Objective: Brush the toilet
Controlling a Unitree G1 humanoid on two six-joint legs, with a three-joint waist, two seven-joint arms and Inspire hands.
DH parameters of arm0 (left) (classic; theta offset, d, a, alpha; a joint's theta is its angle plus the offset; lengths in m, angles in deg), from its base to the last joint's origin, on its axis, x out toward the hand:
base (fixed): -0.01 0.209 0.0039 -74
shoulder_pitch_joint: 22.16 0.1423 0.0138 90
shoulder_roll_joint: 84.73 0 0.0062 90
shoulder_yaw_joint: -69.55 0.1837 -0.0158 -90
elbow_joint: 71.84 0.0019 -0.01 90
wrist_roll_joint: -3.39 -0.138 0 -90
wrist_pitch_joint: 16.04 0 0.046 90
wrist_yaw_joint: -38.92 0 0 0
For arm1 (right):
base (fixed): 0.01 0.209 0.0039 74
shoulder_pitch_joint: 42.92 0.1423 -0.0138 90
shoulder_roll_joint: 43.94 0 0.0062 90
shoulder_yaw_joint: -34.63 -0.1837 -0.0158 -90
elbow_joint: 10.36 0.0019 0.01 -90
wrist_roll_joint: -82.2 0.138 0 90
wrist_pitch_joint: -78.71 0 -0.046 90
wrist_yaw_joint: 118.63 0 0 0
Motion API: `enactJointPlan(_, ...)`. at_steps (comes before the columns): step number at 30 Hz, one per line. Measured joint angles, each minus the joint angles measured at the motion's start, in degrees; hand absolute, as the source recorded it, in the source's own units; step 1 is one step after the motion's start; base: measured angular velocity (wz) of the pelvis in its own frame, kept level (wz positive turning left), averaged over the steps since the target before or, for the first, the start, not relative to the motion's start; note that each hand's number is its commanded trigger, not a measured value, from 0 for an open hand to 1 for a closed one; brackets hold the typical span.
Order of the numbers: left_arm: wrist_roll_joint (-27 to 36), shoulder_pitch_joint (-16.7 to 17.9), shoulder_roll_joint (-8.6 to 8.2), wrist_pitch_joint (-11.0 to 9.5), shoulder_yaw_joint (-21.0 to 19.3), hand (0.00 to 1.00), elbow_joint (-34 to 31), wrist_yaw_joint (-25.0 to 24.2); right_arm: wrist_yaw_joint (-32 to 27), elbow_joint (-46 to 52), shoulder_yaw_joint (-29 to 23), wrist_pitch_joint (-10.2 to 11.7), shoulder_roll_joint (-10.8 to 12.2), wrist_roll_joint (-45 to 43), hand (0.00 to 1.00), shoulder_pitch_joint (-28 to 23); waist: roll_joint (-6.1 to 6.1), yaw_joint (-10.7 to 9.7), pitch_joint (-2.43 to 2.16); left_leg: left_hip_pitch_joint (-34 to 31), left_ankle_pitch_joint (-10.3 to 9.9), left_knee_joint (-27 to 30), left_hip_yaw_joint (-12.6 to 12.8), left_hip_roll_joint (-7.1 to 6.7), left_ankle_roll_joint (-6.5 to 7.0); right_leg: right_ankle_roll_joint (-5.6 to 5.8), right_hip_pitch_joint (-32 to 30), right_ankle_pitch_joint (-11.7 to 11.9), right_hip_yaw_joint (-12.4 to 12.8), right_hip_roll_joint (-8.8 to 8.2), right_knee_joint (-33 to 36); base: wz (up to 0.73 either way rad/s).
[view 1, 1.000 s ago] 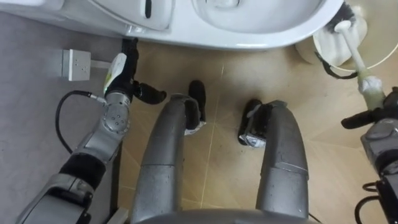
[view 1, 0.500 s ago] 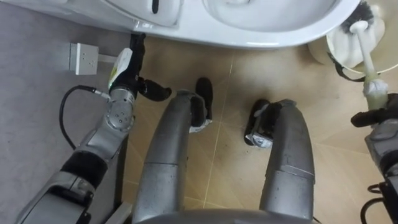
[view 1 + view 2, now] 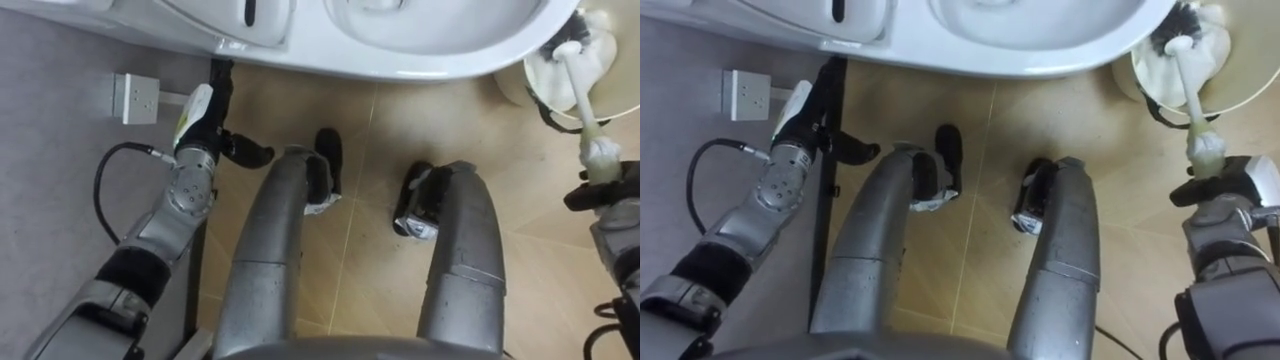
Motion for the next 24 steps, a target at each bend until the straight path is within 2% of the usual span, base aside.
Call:
enactJointPlan(3, 0.0, 1.8, 0.11, 0.0, 0.0, 0.0, -0.4, -0.8, 0.7, -0.1, 0.0, 0.0, 0.4, 0.3, 1.0, -1.2, -0.08, -0.4, 0.0, 1.9, -0.1, -0.4, 0.0, -0.17, 0.01, 0.26, 2.1, -0.3, 0.0, -0.04, -0.4, 0.0)
enactJointPlan(5, 0.2, 3.7, 0.18, -0.1, 0.0, 0.0, -0.8, -1.2, 0.9, -0.4, 0.0, -0.1, 1.1, 0.8, 1.0, -2.1, -0.17, -0.6, 0.02, 4.5, -0.1, -1.7, -0.3, 0.13, -0.03, 0.03, 5.0, -0.1, -0.9, 0.03, -2.2, -0.03)
enactJointPlan(7, 0.4, 4.9, 0.24, -0.1, 0.0, 0.0, -0.8, -1.1, 1.2, -0.8, 0.0, -0.7, 2.1, 1.2, 1.0, -2.5, -0.57, -1.5, -0.03, 7.2, 0.1, -3.5, -0.6, 0.07, -0.26, 0.28, 7.8, 0.1, -1.2, 0.09, -3.9, 0.0)
enactJointPlan(12, 0.6, 7.8, 0.44, -0.2, -0.4, 0.0, -0.7, -1.3, 2.0, -2.3, 0.0, -1.1, 3.9, 4.7, 1.0, -4.4, -1.77, -1.6, -0.02, 15.0, 0.6, -8.5, -0.7, 0.1, -0.42, 0.79, 15.9, 1.3, -2.1, 1.06, -9.6, -0.04)
enactJointPlan(14, 0.5, 8.8, 0.46, -0.6, -1.3, 0.0, 0.3, -2.4, 2.6, -2.2, -0.8, -1.0, 5.0, 5.5, 1.0, -5.3, -2.27, -2.3, -0.04, 18.9, 1.2, -11.4, -1.1, 0.01, -0.51, 1.05, 20.4, 2.0, -3.2, 1.4, -13.1, 0.07)
enactJointPlan(16, 0.5, 9.9, 0.58, -0.6, -2.1, 0.0, 0.8, -2.9, 2.9, -2.2, -0.8, -0.9, 5.5, 7.5, 1.0, -6.0, -2.82, -2.5, -0.14, 21.7, 1.3, -13.3, -1.2, 0.08, -0.56, 1.39, 23.3, 2.5, -3.3, 1.94, -15.3, 0.0)
enactJointPlan(19, 0.5, 11.1, 0.55, -0.6, -2.8, 0.0, 1.7, -3.6, 3.0, -1.8, -1.3, -0.3, 6.3, 11.7, 1.0, -7.5, -2.97, -2.7, -0.29, 26.2, 1.3, -15.6, -1.5, 0.32, -0.57, 1.85, 28.7, 2.9, -4.4, 2.74, -19.0, 0.02)
enactJointPlan(23, 0.5, 13.4, 0.48, -1.3, -3.7, 0.0, 2.8, -3.6, 4.3, -1.9, -4.6, 0.7, 9.0, 15.0, 1.0, -9.6, -3.08, -3.1, -0.64, 32.9, 2.1, -21.0, -2.2, 0.11, -0.76, 2.7, 36.2, 4.5, -5.7, 4.01, -25.9, 0.06)
enactJointPlan(24, 0.1, 13.5, 0.31, -1.4, -4.2, 0.0, 3.3, -3.8, 4.9, -1.8, -5.2, 0.7, 9.6, 15.6, 1.0, -10.3, -3.05, -3.1, -0.86, 34.8, 2.5, -22.8, -2.3, 0.19, -0.82, 2.88, 38.4, 5.2, -5.9, 4.33, -28.3, 0.05)
